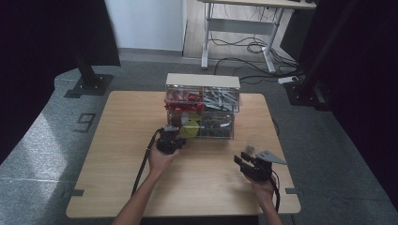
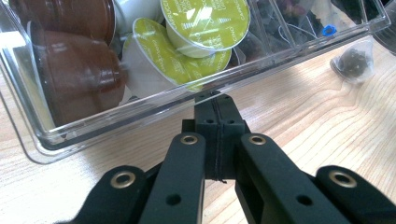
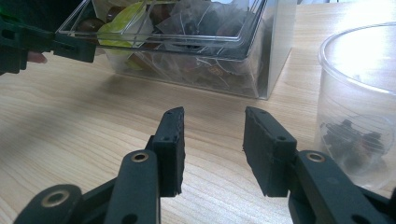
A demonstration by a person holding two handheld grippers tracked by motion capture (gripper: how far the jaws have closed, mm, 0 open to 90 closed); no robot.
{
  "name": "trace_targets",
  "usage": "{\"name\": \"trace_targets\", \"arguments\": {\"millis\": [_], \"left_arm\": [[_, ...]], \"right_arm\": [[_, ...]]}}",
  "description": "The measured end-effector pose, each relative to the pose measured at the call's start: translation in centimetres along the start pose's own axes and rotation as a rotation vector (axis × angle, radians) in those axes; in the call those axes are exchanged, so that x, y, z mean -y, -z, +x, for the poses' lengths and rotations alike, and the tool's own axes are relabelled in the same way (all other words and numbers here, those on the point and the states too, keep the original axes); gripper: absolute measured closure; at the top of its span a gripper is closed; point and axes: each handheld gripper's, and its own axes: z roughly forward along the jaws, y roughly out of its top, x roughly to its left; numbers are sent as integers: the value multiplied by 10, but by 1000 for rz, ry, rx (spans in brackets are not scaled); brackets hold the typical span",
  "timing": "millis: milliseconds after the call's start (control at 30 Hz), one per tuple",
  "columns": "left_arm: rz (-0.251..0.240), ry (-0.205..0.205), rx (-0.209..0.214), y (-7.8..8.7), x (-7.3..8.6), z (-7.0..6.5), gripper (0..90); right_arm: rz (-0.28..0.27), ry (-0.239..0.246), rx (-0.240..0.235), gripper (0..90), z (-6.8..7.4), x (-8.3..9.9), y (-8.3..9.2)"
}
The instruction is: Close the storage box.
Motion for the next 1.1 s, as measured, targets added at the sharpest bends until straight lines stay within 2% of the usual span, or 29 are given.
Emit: {"name": "trace_targets", "arguments": {"millis": [533,733,867,1033,1100], "left_arm": [[10,-6,5,-2,3,0,895],[-15,-33,21,5,5,-7,794],[-45,-72,-9,11,8,-11,649],[-55,-93,11,18,16,-17,567],[-58,-113,11,21,19,-19,541]], "right_arm": [[5,0,1,580,-1,1,-2],[5,4,2,573,0,1,-1],[9,8,0,562,0,1,-2],[19,15,-5,546,2,2,-3],[22,17,-5,545,3,3,-4]]}}
